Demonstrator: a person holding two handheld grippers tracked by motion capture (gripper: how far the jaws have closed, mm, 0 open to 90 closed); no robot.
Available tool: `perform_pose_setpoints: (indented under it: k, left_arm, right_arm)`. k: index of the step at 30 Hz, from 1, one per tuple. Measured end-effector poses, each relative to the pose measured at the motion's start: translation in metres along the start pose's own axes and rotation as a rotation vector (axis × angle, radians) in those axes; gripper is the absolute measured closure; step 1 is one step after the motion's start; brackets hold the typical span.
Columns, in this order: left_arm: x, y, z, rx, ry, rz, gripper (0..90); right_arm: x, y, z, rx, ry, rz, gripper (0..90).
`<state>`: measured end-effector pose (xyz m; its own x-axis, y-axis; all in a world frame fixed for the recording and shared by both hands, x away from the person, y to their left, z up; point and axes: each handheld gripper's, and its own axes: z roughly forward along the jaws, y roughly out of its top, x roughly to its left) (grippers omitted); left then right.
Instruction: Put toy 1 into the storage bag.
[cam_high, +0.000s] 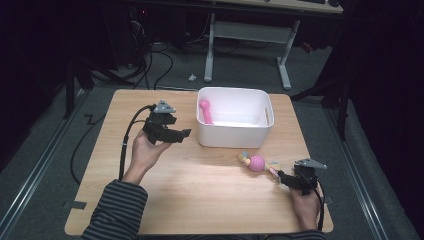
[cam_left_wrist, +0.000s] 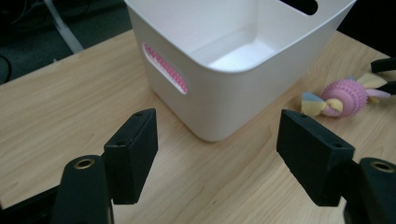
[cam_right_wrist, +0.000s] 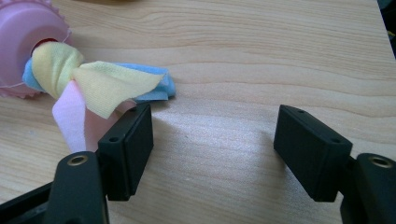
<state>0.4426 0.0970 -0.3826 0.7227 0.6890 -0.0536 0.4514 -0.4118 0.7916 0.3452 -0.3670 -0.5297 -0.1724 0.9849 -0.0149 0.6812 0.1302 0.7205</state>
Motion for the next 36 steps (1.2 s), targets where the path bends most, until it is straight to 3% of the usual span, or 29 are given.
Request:
perform_pose_setpoints:
  k: [15, 36]
  left_arm:
    - [0.003, -0.041, -0.015, -0.034, 0.027, -0.054, 29.7]
    - [0.007, -0.090, -0.010, -0.028, 0.027, -0.143, 29.5]
  right_arm:
    - [0.000, 0.000, 0.000, 0.000, 0.000, 0.000, 28.3]
    - [0.000, 0.000, 0.000, 0.001, -0.002, -0.002, 28.3]
